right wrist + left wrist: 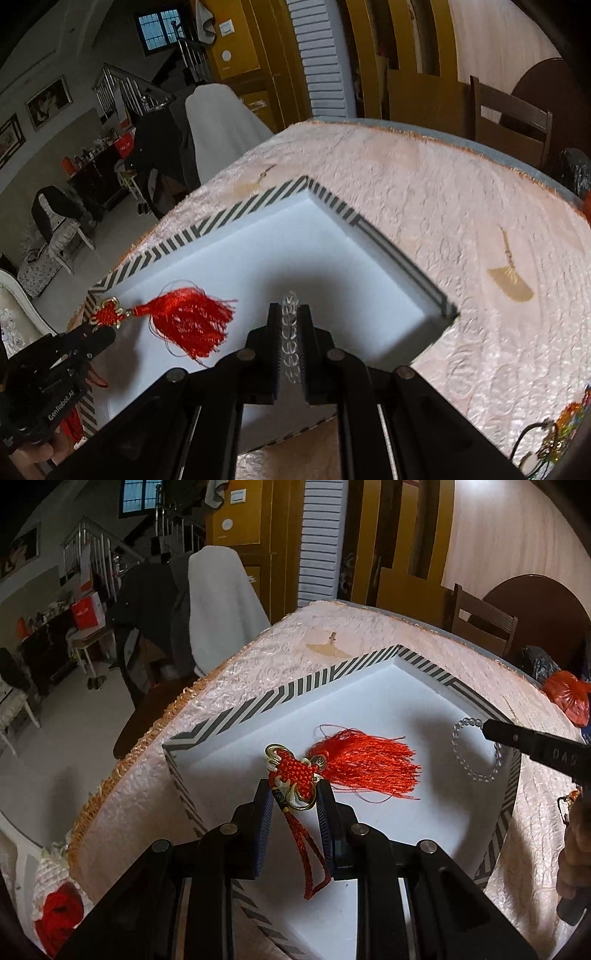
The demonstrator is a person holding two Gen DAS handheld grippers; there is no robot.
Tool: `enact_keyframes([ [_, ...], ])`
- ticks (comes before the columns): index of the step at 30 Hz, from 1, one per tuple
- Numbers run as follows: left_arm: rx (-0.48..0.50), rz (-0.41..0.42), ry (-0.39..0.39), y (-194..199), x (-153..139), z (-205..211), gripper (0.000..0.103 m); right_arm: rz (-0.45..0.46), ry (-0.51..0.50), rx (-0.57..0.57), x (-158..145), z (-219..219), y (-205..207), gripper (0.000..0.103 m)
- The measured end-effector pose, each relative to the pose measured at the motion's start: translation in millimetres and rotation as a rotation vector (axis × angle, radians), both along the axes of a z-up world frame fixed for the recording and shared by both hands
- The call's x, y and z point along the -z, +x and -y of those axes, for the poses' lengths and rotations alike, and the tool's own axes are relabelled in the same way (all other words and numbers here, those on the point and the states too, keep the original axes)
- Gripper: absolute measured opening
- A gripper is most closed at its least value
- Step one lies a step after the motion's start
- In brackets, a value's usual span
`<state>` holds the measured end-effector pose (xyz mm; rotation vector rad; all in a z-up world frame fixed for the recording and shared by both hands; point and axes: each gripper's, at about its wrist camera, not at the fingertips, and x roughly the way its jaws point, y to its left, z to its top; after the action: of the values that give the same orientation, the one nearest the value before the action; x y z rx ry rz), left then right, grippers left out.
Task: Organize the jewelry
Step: 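Lower the tassel into the tray and open the left tool while the right releases the bracelet there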
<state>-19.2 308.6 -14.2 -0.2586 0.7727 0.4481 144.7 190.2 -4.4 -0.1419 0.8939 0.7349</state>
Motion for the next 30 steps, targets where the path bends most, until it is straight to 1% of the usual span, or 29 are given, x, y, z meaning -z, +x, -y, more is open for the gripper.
enact_keyframes([
  [6, 0.002, -0.018, -0.009, 1, 4, 2, 0.029, -0.022, 0.002, -0.028, 9, -2, -8, 0.008],
  [7, 0.003, -0.019, -0.007, 1, 4, 3, 0.03, -0.026, 0.002, -0.035, 10, -3, -10, 0.008],
  [8, 0.006, -0.023, -0.006, 1, 5, 4, 0.034, -0.027, 0.005, -0.036, 11, -3, -11, 0.008],
  [9, 0.01, -0.028, -0.007, 2, 5, 4, 0.035, -0.028, 0.011, -0.039, 12, -4, -12, 0.008],
  [13, 0.013, -0.042, -0.021, 2, 8, 6, 0.038, -0.034, 0.016, -0.037, 11, -2, -14, 0.008],
  [16, -0.005, -0.036, -0.035, -1, 6, 3, 0.039, -0.05, 0.026, -0.042, 11, 0, -15, 0.011],
  [21, -0.024, -0.025, -0.027, -3, -1, 4, 0.039, -0.045, 0.045, -0.036, 7, 12, -19, 0.012],
  [23, -0.019, -0.02, -0.017, -2, -6, 8, 0.039, -0.036, 0.054, -0.027, 2, 22, -21, 0.012],
  [27, 0.004, -0.003, 0.0, 2, -19, 21, 0.039, 0.006, 0.068, -0.002, -16, 57, -28, 0.012],
  [29, 0.022, 0.005, 0.008, 5, -24, 29, 0.041, 0.031, 0.063, 0.016, -24, 79, -30, 0.014],
  [30, 0.029, 0.011, 0.01, 6, -27, 33, 0.041, 0.048, 0.052, 0.033, -28, 94, -32, 0.017],
])
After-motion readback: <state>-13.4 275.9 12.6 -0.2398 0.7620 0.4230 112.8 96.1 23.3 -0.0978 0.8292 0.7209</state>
